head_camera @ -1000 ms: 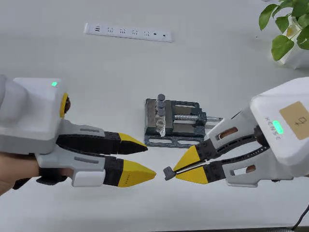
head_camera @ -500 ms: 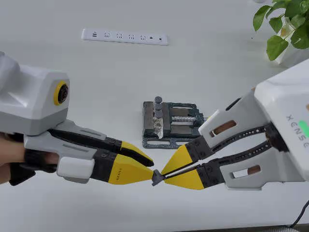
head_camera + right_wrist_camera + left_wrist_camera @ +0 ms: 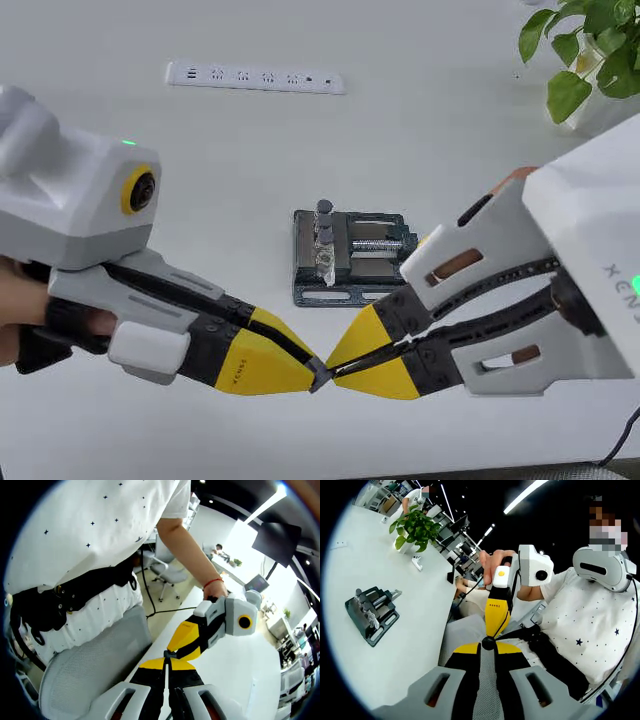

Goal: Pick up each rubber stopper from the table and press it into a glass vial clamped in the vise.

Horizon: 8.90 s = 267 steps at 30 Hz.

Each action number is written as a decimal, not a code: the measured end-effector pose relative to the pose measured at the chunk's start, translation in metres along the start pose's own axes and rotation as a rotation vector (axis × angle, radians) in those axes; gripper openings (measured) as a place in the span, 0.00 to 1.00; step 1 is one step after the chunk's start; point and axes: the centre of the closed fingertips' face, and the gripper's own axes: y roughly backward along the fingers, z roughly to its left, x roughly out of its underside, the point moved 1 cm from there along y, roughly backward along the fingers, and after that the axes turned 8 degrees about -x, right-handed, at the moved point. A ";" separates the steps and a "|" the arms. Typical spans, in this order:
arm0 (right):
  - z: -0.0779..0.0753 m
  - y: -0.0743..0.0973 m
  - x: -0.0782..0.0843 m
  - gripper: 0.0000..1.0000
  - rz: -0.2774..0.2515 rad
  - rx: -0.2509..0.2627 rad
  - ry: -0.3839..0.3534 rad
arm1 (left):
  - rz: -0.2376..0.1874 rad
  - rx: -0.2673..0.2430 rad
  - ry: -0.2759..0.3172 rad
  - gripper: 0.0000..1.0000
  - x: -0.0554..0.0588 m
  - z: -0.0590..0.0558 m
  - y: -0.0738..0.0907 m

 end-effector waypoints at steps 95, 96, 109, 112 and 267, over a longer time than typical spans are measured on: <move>-0.062 0.084 -0.012 0.07 -1.012 0.286 -0.809 | -0.680 -0.295 -0.424 0.04 -0.102 -0.030 0.024; -0.062 0.085 -0.013 0.07 -1.015 0.285 -0.804 | -0.684 -0.287 -0.417 0.04 -0.102 -0.031 0.024; -0.062 0.087 -0.018 0.06 -0.990 0.285 -0.761 | -0.700 -0.256 -0.401 0.04 -0.100 -0.034 0.027; -0.062 0.087 -0.019 0.06 -0.980 0.290 -0.746 | -0.704 -0.248 -0.398 0.04 -0.101 -0.035 0.026; -0.095 -0.054 0.210 0.06 0.436 -0.035 -0.745 | -0.184 -0.731 -0.552 0.97 0.009 0.112 0.011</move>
